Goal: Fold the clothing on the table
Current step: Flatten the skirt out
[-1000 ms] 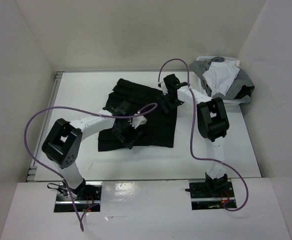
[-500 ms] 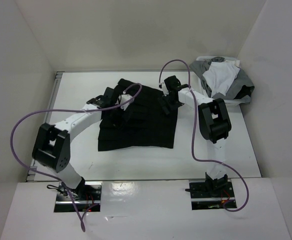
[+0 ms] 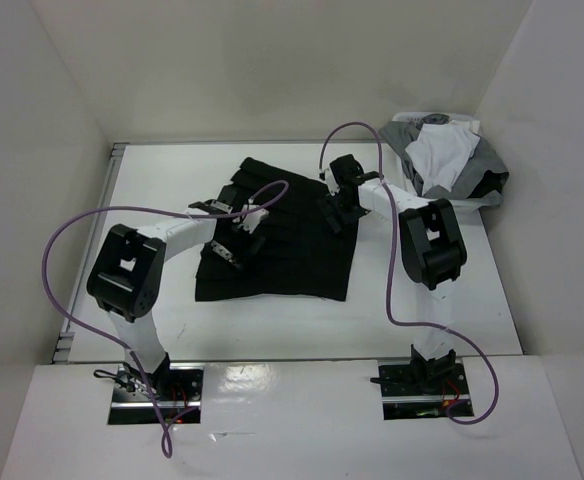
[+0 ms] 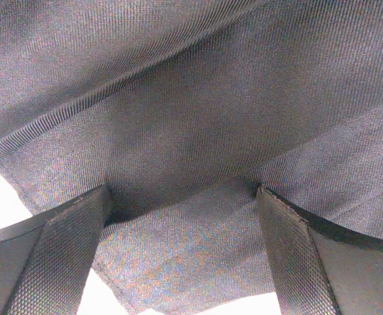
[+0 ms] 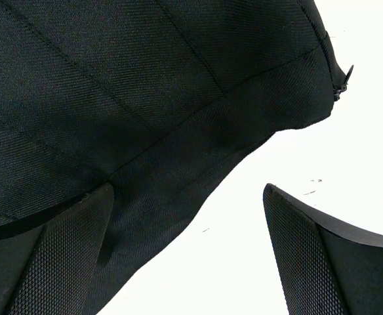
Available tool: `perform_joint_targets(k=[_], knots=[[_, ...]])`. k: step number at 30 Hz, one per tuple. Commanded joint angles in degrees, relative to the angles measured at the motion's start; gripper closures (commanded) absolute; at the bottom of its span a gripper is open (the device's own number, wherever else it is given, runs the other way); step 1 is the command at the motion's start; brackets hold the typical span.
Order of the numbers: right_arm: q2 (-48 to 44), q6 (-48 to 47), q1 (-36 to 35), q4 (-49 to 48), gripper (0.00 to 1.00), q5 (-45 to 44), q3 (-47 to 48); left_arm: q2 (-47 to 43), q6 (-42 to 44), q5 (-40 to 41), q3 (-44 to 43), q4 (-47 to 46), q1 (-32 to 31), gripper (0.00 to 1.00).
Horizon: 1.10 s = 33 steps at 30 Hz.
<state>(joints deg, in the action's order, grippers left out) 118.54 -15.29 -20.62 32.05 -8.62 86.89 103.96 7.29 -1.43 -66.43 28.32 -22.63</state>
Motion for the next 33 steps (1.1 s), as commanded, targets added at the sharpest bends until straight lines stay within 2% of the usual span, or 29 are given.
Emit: perform_joint_targets(k=[1,6,15,23,27,29,33], knots=[[-2.6,-0.4,-0.6,-1.1,0.01,-1.0,-0.9,0.8,-0.1,-1.7,-1.1,1.3,0.2,0.02],[-0.9,-1.0,-0.6,-1.6,0.01,-1.0,0.3,1.3,-0.1,-3.4,0.1,2.4,-2.5,0.03],[4.3,-1.5,-0.6,-0.1,0.01,-1.6,7.9,1.9,0.4,-5.0,0.1,4.2,-6.8,0.04],[5.4,-1.5,-0.6,1.2,0.01,-1.6,9.7,0.2,0.4,-7.2,0.7,7.0,-8.6,0.04],[0.4,-1.5,-1.1,2.5,0.01,-1.1,9.7,-6.0,1.1,-7.7,-4.9,11.2,-8.6,0.04],[-4.4,-2.1,-1.1,4.4,0.01,-0.1,9.2,-9.4,1.1,-8.3,-10.5,13.9,-6.8,0.02],[-11.7,-2.1,-1.1,5.6,0.01,2.1,6.7,-11.8,1.6,-10.7,-16.3,16.2,-2.8,0.01]])
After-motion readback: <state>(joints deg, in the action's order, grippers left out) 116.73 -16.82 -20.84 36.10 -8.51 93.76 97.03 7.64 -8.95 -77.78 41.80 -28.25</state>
